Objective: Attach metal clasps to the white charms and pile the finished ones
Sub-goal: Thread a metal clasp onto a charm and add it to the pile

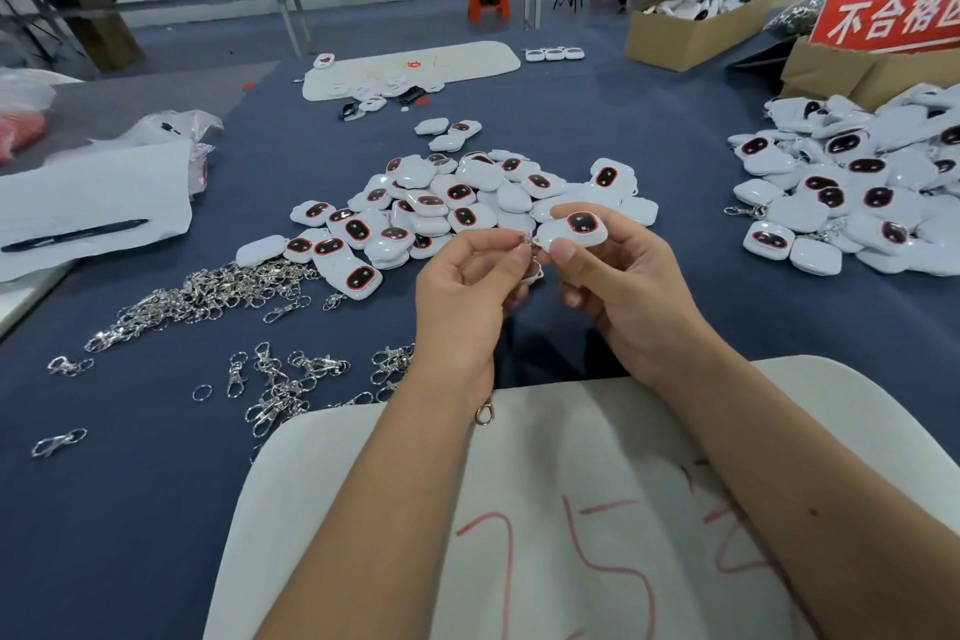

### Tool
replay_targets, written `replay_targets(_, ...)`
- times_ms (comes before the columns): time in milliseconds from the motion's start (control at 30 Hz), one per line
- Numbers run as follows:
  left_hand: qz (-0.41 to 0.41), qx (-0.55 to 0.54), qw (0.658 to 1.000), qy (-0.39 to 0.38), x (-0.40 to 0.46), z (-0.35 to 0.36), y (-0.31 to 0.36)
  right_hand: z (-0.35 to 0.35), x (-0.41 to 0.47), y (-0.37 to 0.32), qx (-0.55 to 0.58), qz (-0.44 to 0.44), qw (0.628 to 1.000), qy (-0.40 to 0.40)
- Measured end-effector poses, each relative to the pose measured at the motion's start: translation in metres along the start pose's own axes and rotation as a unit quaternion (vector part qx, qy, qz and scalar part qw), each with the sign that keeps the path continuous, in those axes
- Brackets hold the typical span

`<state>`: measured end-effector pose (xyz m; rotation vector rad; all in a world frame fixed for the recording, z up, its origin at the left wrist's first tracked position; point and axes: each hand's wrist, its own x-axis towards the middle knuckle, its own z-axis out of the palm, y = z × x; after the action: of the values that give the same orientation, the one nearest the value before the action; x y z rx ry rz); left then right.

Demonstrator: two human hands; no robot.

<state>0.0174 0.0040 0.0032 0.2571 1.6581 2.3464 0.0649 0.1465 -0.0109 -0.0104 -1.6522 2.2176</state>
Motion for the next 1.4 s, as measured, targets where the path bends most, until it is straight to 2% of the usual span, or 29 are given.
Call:
replay_targets(200, 0.015, -0.014, 0.999, 0.025, 0.0, 0.0, 0.002, 0.002, -0.001, 0.0, -0.017, 0.002, 1.0, -0.005)
replay_targets(333, 0.072, 0.043, 0.995, 0.054, 0.002, 0.0, 0.0, 0.003, -0.001, 0.001, -0.013, 0.005, 1.0, -0.009)
replay_targets(600, 0.143, 0.138, 0.98, 0.033, 0.007, -0.009, -0.001, 0.002, 0.0, 0.002, -0.024, 0.007, 1.0, 0.002)
replay_targets(767, 0.2, 0.233, 0.949, 0.072, 0.006, -0.013, -0.002, 0.002, 0.001, 0.004, -0.046, 0.012, 0.999, 0.023)
replay_targets(967, 0.15, 0.236, 0.956, 0.082, 0.009, -0.014, -0.002, 0.0, 0.001, 0.004, -0.025, 0.03, 0.999, 0.002)
replay_targets(1167, 0.055, 0.166, 0.984, -0.038, 0.006, -0.009, 0.0, 0.0, 0.002, 0.003, 0.015, 0.022, 1.0, -0.003)
replay_targets(1267, 0.07, 0.158, 0.984, -0.033, 0.005, -0.01, -0.001, -0.001, 0.001, 0.003, 0.01, 0.02, 1.0, -0.007)
replay_targets(1400, 0.059, 0.084, 0.995, -0.009, 0.004, -0.009, 0.0, -0.001, 0.001, 0.004, 0.015, 0.015, 1.0, -0.015)
